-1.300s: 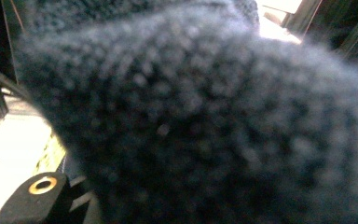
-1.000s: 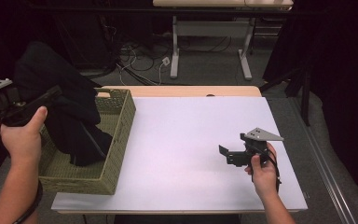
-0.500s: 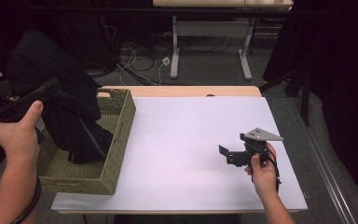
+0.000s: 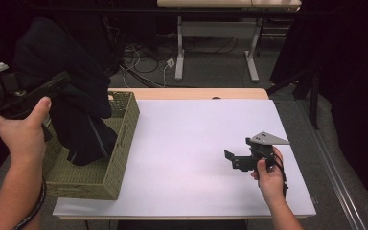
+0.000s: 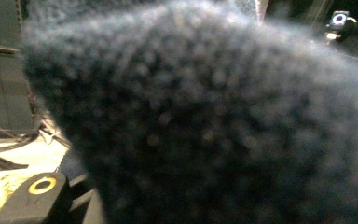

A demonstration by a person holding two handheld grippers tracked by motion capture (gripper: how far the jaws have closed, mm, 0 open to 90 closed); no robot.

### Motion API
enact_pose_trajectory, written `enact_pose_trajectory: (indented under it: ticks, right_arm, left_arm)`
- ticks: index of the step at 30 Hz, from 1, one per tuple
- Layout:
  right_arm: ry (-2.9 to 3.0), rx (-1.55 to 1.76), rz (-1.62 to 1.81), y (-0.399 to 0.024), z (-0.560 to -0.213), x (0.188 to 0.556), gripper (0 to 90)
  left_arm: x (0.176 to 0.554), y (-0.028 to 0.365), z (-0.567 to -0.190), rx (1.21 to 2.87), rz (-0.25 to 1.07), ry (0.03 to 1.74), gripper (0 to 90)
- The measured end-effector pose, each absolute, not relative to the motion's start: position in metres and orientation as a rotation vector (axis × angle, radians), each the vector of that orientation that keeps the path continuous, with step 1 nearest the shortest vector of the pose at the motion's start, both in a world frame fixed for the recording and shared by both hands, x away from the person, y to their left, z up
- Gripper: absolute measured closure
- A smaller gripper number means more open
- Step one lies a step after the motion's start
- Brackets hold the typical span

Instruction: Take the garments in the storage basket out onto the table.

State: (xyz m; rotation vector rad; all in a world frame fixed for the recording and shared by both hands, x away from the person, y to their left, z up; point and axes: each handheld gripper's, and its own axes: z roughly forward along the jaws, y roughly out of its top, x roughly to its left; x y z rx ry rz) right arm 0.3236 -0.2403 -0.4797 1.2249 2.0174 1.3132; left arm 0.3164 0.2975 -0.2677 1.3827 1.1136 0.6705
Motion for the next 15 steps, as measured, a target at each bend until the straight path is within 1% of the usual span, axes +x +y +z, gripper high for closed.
enact_pose_trajectory:
  ticks: [15]
  right_arm:
    - [2.044, 1.23, 1.294, -0.238, -0.484, 0.325, 5.5]
  left_arm:
    - [0.321, 0.281, -0.277, 1.406, 0.631, 1.089, 62.5]
